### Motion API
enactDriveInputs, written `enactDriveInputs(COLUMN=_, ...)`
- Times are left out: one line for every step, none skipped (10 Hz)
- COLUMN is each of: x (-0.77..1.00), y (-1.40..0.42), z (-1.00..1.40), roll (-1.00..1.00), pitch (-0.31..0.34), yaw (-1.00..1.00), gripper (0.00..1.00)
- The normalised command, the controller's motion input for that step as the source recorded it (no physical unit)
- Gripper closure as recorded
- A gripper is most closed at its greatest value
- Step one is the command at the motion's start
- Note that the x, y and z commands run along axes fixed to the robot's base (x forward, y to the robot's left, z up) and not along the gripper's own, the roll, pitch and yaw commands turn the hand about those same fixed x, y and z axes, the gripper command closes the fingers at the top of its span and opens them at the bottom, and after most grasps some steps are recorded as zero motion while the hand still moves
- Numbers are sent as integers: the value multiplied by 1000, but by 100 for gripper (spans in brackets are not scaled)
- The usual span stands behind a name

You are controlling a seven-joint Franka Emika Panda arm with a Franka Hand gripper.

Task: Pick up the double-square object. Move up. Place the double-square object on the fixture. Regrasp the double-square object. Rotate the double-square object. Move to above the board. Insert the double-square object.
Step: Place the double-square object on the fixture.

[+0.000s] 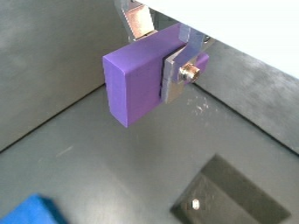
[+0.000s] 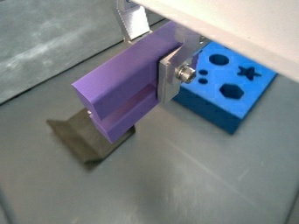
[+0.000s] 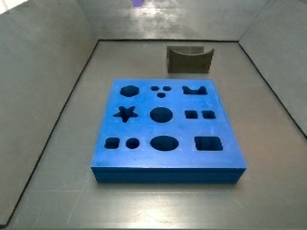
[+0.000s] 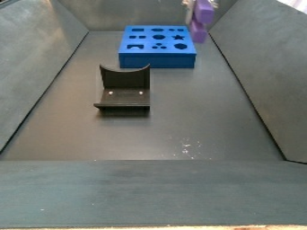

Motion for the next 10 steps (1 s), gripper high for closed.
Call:
enactDriveInputs(x=1000, y=-429, z=80, roll=-104, pitch=133, yaw=5, gripper=100)
enactDriveInputs(x=1000, y=-378, z=70, roll=-103, pitch=142, yaw=6, gripper=100)
enactDriveInputs(x=1000, y=-342, z=64, roll=-103, pitch=147, yaw=6, gripper=100)
enactDriveInputs(x=1000, y=-299, z=58, roll=-101, pitch=142, yaw=9, gripper=100)
enactDriveInputs(x=1000, y=-275, z=52, roll=-99, pitch=142, yaw=8, gripper=100)
enactDriveInputs(x=1000, y=-250, z=49, roll=-97, pitch=145, yaw=11, gripper=100)
enactDriveInputs(x=1000, y=-217, z=45, roll=-93, pitch=150, yaw=11, gripper=100)
enactDriveInputs(x=1000, y=-196, z=41, roll=-90, pitch=145, yaw=15, gripper=100)
enactDriveInputs(x=1000, y=531, z=-215, roll=-1000, pitch=95, yaw=25, gripper=100)
enactDriveInputs(x=1000, y=603, z=-228, roll=-1000, pitch=98, yaw=16, gripper=100)
